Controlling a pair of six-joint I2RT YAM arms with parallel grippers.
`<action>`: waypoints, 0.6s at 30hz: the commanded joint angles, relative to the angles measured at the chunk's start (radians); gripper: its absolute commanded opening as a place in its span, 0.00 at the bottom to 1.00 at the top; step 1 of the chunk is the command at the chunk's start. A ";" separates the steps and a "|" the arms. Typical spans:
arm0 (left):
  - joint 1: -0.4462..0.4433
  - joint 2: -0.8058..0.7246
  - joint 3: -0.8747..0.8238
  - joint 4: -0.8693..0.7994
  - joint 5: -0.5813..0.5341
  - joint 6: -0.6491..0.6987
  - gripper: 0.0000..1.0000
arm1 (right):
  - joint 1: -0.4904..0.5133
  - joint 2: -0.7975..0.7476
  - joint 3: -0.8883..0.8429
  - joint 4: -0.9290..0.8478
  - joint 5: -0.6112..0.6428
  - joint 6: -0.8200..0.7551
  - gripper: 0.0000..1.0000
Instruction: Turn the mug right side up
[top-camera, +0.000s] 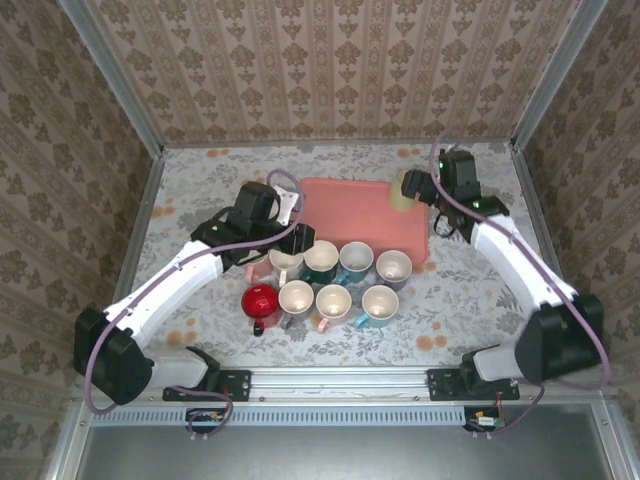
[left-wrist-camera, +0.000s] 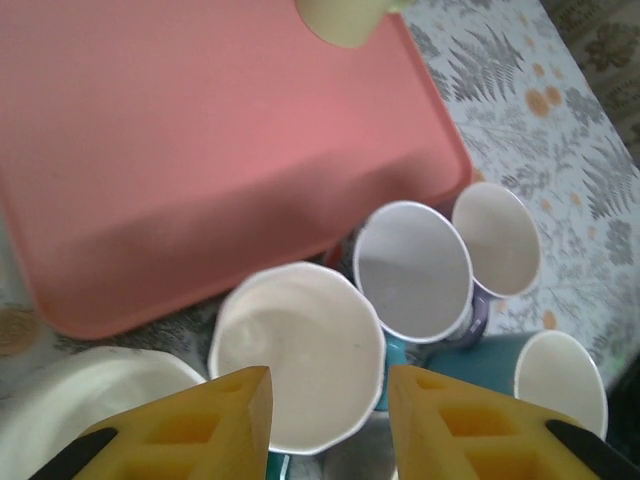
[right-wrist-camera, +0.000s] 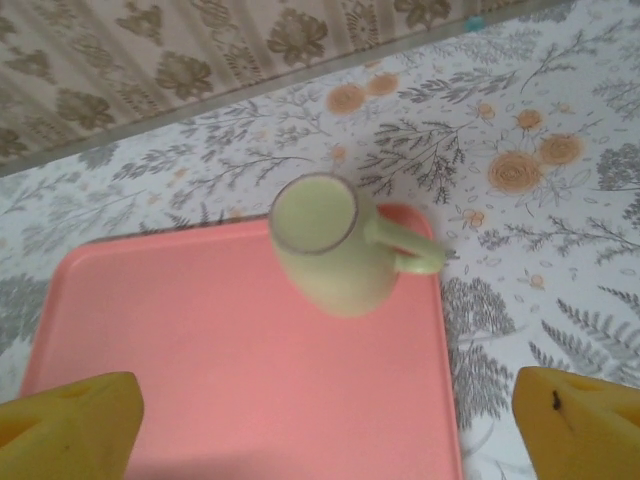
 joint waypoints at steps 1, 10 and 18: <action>-0.009 -0.050 -0.009 0.077 0.050 0.001 0.38 | -0.062 0.144 0.094 0.091 -0.124 0.015 1.00; -0.050 -0.083 -0.001 0.041 -0.035 0.084 0.39 | -0.179 0.549 0.309 0.248 -0.501 0.183 1.00; -0.052 -0.075 0.008 0.023 -0.057 0.105 0.38 | -0.178 0.577 0.277 0.274 -0.628 0.187 1.00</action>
